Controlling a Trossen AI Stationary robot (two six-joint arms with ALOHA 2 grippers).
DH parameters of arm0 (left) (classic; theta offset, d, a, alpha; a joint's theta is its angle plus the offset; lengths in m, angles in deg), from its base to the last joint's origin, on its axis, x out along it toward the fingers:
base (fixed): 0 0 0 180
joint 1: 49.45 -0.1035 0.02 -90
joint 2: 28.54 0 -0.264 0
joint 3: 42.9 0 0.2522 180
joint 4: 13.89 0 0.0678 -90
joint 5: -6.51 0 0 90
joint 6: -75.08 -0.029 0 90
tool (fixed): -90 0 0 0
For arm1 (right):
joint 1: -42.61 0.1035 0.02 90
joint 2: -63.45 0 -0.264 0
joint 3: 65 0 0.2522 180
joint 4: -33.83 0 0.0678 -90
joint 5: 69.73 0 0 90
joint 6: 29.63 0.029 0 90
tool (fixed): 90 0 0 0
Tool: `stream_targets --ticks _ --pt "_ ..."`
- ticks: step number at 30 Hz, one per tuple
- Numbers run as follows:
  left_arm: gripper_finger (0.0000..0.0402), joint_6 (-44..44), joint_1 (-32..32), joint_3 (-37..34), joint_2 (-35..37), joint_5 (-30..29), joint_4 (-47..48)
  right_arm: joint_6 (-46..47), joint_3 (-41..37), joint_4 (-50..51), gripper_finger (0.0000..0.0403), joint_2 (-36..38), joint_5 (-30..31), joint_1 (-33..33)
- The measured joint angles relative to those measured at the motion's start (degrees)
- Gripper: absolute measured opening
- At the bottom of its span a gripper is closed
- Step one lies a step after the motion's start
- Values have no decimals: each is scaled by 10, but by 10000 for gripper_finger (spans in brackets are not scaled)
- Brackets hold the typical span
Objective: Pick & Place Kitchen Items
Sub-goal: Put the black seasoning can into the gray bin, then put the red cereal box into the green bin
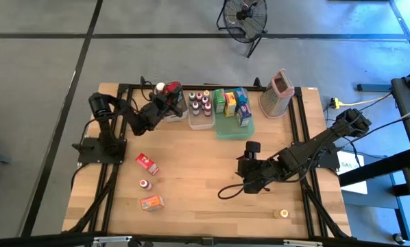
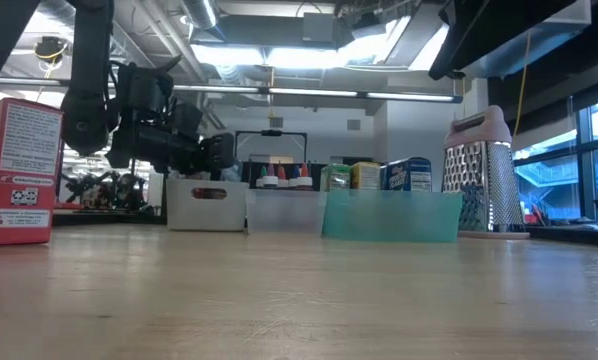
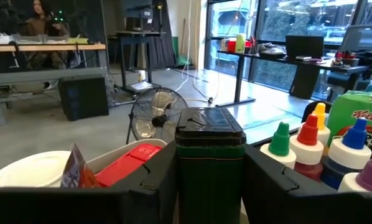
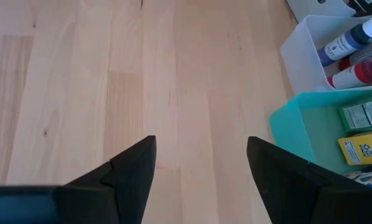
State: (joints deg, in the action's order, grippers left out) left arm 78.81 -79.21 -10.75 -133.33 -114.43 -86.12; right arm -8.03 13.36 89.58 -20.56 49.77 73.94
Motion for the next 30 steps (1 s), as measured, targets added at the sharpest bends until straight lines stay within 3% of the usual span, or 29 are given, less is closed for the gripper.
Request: stream_targets --ticks 11,26,30 --pt "169 -18 0 0 0 -2 0 0 0 -1 254 0 -2 -6" --pt "166 -20 1 0 0 5 -36 0 0 -1 254 0 -2 -6" --pt "166 -53 14 0 29 16 -38 0 0 -1 254 0 -2 -6"
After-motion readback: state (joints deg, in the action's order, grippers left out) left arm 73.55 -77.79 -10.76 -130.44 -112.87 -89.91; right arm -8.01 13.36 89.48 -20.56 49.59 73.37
